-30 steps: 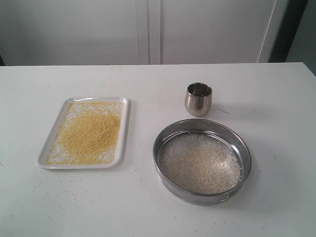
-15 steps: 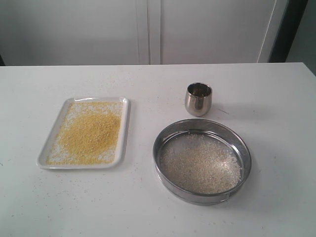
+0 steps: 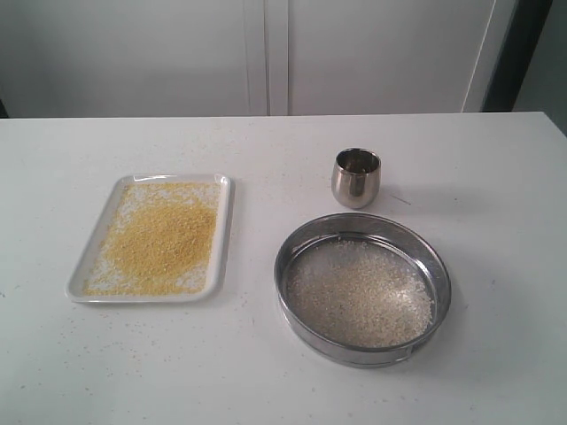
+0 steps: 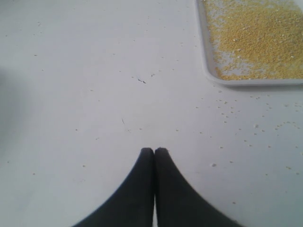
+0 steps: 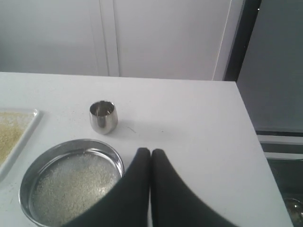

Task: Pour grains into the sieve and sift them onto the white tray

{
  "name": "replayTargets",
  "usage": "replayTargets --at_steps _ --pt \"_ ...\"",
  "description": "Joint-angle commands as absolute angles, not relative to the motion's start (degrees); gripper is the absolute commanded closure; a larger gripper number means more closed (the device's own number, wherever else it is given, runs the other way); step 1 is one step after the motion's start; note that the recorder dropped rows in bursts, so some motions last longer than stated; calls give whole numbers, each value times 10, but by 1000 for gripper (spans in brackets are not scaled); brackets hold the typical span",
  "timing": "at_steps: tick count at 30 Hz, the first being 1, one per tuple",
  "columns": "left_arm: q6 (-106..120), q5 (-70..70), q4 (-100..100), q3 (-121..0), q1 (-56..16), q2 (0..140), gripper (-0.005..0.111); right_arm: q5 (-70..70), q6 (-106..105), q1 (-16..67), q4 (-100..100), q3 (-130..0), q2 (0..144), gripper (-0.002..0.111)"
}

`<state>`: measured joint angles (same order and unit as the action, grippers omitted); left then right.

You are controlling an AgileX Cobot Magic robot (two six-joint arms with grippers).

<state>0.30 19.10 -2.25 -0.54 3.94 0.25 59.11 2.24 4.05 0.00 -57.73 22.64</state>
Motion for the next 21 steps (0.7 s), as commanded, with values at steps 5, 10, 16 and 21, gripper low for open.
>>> replayTargets --at_steps 5,10,16,21 --pt "5 196 -25 0 40 0 107 580 22 42 0 -449 154 108" --pt "5 196 -25 0 40 0 107 578 0 42 -34 -391 104 108" --pt "5 196 -25 0 40 0 107 494 0 42 -48 -326 57 108" --pt "5 196 -25 0 40 0 107 368 0 42 -45 -245 7 108"
